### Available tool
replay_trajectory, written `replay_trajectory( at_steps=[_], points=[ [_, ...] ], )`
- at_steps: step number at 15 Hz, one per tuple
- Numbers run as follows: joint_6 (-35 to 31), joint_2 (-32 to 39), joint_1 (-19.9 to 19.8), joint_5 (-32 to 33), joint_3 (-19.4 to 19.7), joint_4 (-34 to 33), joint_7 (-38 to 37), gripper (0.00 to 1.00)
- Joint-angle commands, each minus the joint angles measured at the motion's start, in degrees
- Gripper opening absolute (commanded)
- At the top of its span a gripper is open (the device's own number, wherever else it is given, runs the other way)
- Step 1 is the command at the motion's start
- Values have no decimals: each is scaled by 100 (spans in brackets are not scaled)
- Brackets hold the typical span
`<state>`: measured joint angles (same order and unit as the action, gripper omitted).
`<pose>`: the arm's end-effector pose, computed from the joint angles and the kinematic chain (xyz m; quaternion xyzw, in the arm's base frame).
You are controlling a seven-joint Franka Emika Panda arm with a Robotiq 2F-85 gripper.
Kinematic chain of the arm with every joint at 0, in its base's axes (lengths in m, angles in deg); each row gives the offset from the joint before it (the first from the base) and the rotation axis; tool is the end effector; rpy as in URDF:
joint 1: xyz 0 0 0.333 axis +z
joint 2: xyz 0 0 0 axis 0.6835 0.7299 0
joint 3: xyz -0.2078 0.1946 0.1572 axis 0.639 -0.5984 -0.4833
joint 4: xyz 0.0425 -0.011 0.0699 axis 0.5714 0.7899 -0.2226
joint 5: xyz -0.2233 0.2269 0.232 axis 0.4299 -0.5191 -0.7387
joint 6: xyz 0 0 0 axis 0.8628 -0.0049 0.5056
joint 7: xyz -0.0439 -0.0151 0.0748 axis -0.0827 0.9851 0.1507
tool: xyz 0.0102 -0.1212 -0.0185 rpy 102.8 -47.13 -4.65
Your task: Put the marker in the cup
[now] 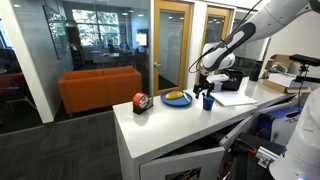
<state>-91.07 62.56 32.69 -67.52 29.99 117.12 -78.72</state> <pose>0.4516 -0.2175 0.3046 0.9630 -0.2691 0.0148 0.0081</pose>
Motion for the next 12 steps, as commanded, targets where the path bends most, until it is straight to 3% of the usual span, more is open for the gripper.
replay_trajectory(
  at_steps=[1, 12],
  points=[
    [196, -341, -107, 96, -70, 43, -21, 100],
    [1219, -1237, -243, 730, -107, -57, -56, 100]
  ],
)
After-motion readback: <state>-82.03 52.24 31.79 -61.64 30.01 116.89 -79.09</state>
